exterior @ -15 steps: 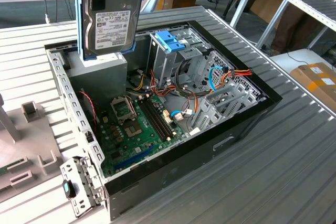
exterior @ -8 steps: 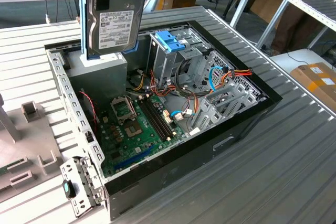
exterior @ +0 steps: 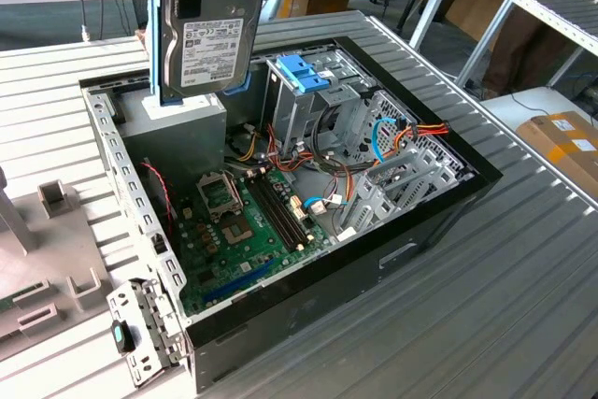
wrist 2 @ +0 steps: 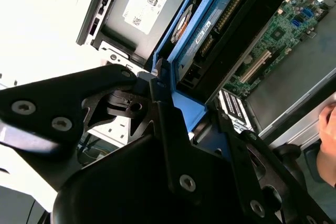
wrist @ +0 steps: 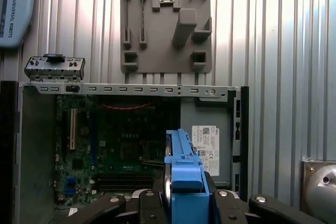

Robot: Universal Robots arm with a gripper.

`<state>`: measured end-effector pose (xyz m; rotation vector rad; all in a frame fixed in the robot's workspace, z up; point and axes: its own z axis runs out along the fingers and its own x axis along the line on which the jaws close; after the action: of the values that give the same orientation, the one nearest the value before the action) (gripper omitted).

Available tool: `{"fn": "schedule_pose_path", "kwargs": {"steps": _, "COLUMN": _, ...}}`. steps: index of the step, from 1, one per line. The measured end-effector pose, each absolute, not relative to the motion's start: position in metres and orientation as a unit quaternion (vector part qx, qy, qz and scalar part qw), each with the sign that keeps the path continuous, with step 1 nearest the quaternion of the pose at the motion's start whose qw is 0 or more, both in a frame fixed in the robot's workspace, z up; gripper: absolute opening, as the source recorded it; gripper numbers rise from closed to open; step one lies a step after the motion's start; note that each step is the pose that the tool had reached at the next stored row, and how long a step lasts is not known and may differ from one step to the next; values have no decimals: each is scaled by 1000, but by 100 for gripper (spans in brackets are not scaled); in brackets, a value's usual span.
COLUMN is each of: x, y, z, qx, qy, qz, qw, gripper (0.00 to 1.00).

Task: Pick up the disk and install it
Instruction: 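Pick up the disk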

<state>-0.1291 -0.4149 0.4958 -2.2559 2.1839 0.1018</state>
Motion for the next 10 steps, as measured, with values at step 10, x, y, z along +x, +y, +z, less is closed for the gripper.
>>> {"fn": "schedule_pose_path", "kwargs": {"steps": 10, "x": -118, "y": -415, "z": 495, "qx": -718, "qy": 695, "qz": 32, "qw": 0, "gripper": 37}}
